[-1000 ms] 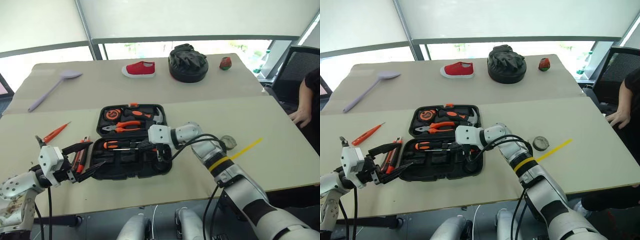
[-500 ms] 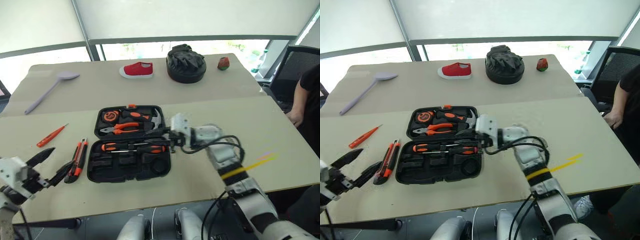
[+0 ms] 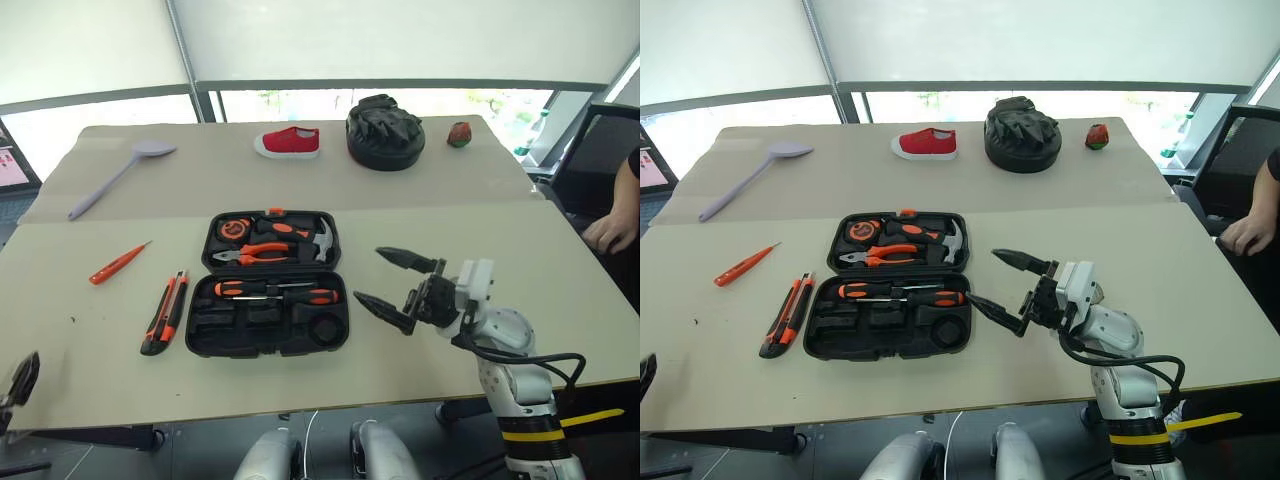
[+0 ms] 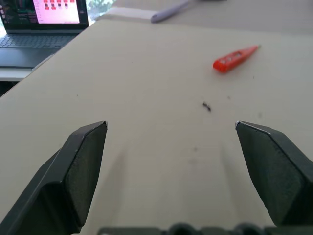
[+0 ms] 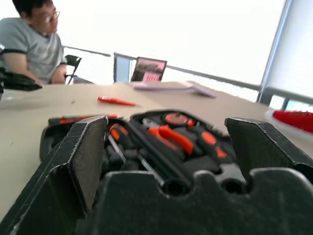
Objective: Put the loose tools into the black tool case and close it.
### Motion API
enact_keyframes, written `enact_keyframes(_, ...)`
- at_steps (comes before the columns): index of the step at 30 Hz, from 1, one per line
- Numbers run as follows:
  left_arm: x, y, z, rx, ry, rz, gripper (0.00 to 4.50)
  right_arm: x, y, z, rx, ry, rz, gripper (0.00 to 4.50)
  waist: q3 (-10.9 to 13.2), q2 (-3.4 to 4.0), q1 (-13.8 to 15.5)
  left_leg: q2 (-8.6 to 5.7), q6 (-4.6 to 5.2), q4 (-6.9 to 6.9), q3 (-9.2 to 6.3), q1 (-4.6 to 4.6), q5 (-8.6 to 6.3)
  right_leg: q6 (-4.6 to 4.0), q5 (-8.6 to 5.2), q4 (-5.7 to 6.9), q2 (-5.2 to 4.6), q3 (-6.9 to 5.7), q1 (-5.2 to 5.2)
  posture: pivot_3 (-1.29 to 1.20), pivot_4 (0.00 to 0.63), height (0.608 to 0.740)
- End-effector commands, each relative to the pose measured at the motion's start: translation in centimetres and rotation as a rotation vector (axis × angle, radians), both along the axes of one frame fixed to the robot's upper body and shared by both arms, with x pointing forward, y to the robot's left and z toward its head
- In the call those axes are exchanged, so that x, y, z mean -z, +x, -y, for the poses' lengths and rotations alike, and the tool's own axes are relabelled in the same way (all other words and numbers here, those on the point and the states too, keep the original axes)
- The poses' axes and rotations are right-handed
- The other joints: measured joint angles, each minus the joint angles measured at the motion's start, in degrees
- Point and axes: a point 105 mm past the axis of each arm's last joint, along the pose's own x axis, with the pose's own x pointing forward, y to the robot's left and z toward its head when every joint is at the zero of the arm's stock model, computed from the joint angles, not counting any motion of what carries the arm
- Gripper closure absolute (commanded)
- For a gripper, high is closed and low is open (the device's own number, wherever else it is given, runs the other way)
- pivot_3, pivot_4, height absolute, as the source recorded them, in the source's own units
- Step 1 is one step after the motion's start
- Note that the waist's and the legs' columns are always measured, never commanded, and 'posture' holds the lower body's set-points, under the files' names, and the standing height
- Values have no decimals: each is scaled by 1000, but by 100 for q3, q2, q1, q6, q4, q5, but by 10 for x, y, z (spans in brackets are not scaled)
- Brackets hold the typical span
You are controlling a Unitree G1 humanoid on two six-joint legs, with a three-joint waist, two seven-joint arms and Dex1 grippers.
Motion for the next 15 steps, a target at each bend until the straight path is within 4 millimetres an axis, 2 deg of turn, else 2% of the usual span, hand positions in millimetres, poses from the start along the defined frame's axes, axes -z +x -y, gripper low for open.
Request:
enact_keyframes(1,-22,34,1,0,16,25,0,-14,-5,-1,5,42,31,35,-5,-8,3,0,-5,1,-1,4,4,0,0,2,3,-4,2,0,150,740)
enact_keyframes(3,-33,60,11,63,19,37,0,-13,-5,-2,5,39,31,35,-7,-13,23,-3,-1,4,-1,9,9,-1,1,3,4,-21,7,0,150,740)
enact_keyframes(4,-38,82,18,114,15,25,0,-13,-6,-4,-2,30,33,35,-9,-18,17,-6,19,6,-1,8,21,-12,8,4,4,-34,4,0,150,740)
enact_keyframes(8,-45,137,28,215,-3,-76,0,-15,-6,-8,-15,12,45,35,-22,-40,8,-21,32,5,-1,0,27,-48,34,12,12,-56,-7,0,150,740)
enact_keyframes(11,-42,158,30,234,-4,-162,0,-18,-6,-8,-13,8,50,35,-25,-43,-62,-25,34,2,4,-5,24,-59,41,17,4,-82,-35,0,150,740)
enact_keyframes(15,-23,169,34,257,0,-313,0,-20,-9,-7,-5,-2,54,35,-25,-44,-173,-23,3,1,32,-18,14,-62,40,73,-12,-97,-90,0,150,740)
